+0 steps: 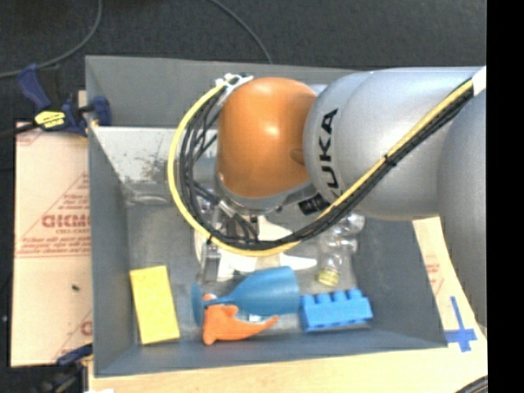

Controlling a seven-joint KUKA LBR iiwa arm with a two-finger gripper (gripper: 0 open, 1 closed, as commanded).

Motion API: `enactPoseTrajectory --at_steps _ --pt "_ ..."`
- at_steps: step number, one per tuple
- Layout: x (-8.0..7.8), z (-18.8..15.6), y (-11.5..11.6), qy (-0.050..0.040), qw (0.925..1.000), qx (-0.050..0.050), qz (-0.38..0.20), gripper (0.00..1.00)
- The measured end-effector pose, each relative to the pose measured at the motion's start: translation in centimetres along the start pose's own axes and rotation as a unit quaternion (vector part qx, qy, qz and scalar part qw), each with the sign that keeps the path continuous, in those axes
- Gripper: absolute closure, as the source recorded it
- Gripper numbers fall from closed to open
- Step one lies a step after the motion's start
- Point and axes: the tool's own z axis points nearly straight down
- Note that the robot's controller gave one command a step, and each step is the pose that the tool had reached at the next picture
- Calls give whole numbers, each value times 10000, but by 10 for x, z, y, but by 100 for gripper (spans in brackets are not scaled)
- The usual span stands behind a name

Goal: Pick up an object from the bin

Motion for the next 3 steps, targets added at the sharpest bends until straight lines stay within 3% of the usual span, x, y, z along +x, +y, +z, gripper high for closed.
enactPoseTrajectory --at_steps 1,2,3 --pt "47 86 -19 65 9980 22 624 0" --pt "50 87 -23 101 9980 34 621 0" --pt "33 109 -41 51 9967 13 -805 0"
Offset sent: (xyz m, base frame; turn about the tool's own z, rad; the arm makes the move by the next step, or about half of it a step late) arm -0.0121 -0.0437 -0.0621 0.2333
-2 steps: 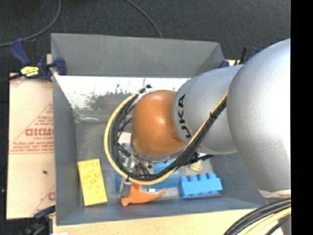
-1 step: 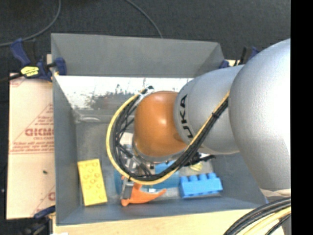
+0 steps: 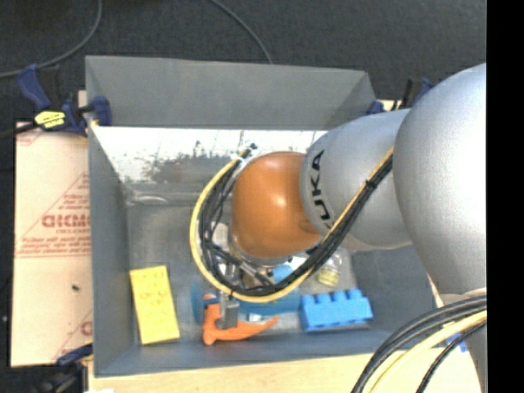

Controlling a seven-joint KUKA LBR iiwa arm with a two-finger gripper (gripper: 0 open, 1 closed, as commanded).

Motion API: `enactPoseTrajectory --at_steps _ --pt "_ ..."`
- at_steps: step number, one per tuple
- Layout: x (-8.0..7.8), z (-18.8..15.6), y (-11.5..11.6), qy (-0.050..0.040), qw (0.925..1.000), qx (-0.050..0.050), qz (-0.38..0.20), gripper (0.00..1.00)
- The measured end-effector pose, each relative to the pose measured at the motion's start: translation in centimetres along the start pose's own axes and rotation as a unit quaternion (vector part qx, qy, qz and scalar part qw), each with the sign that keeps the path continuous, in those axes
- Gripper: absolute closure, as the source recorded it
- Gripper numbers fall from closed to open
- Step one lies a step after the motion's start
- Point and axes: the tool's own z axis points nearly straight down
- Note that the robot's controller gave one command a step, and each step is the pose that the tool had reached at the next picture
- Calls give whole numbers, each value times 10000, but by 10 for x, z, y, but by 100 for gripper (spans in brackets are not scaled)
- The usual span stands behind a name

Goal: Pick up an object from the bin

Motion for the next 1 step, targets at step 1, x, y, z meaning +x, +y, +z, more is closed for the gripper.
enactPoseTrajectory --at_steps 1 --pt "3 20 -31 40 9998 -7 193 0"
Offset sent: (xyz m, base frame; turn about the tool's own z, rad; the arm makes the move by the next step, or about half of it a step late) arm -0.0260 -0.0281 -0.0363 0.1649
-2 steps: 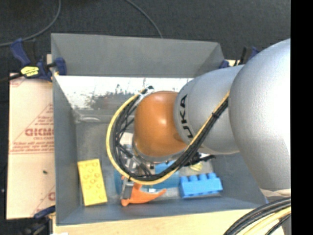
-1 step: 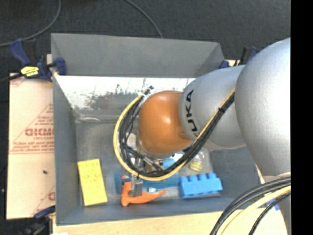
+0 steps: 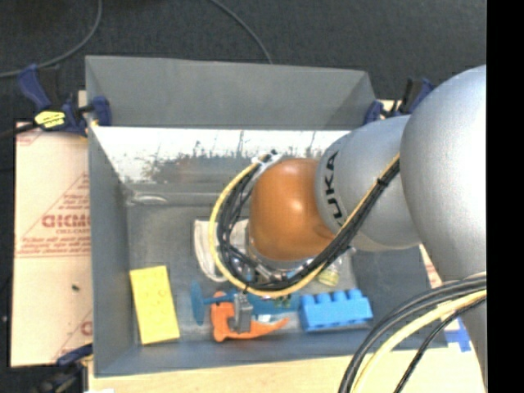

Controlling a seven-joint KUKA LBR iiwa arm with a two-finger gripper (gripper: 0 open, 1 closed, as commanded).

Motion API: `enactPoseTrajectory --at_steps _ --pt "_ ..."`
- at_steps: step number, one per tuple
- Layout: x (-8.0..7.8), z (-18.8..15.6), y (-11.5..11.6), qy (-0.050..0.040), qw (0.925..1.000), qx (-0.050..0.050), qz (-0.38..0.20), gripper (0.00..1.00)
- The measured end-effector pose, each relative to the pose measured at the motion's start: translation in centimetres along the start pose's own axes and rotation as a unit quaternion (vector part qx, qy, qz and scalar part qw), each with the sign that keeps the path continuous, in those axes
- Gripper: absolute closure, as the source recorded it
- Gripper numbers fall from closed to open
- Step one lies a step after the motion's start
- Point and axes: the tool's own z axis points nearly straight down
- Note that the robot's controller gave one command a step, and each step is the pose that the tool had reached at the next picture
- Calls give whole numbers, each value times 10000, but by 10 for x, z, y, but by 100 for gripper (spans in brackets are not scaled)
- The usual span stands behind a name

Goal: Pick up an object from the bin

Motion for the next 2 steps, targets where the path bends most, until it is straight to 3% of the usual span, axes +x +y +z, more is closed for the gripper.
enactPoseTrajectory --at_steps 1,2 --pt "26 15 6 -38 9980 -4 635 100" --pt "26 15 6 -37 9979 -5 644 100"
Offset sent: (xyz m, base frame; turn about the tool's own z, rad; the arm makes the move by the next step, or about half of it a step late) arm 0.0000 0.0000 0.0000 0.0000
